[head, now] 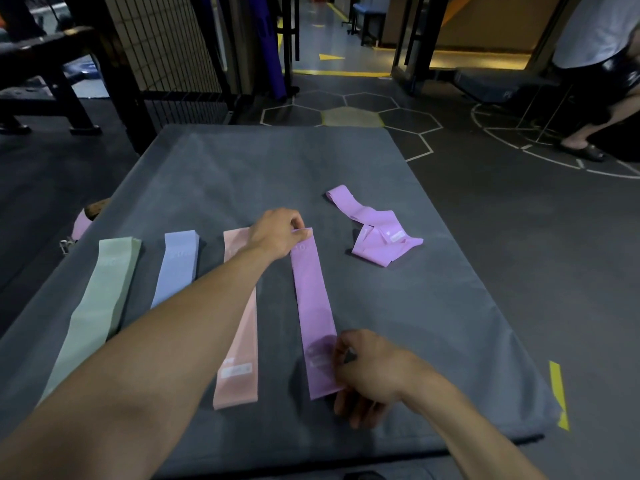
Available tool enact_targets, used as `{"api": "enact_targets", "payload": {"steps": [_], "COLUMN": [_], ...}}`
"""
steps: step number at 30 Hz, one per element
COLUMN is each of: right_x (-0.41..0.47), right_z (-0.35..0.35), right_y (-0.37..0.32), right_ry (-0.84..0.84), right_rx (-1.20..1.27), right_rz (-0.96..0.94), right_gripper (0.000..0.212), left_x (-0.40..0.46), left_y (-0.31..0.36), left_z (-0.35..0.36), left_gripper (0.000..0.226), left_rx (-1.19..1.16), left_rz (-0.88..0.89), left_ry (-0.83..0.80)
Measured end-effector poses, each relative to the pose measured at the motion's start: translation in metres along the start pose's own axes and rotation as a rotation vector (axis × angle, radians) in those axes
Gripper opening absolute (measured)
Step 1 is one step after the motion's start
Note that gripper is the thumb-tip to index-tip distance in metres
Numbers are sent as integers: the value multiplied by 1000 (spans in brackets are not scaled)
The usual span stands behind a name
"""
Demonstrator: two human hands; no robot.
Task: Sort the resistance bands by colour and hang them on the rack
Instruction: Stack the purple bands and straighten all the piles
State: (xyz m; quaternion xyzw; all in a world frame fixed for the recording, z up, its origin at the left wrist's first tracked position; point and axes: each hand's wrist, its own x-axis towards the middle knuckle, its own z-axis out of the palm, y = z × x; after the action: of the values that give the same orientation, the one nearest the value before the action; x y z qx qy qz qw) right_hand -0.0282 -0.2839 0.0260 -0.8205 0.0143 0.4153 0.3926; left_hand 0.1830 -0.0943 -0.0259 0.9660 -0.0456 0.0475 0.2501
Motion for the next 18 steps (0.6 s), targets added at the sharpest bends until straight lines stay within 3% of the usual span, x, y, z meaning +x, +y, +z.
{"api": "enact_targets", "payload": {"steps": [6,13,16,18], "right_x": [-2,-3,-4,-5], "right_z": [-1,-4,-10,-14], "right_y": [-1,1,3,5], "right_ry": [-19,-11,35,114], "right_rx": [-29,-134,-143,-148], "right_rz": [18,15,-8,-24], "right_gripper": [27,16,20,19], "left_x": [-2,-6,-7,-7], "left_y": [3,14,32,50], "left_z": [2,-3,-2,3], "left_gripper": [21,24,17,11], "left_rx": [117,233,159,48], "left_rz": [26,82,179,296], "left_ry": [10,40,53,-29]}}
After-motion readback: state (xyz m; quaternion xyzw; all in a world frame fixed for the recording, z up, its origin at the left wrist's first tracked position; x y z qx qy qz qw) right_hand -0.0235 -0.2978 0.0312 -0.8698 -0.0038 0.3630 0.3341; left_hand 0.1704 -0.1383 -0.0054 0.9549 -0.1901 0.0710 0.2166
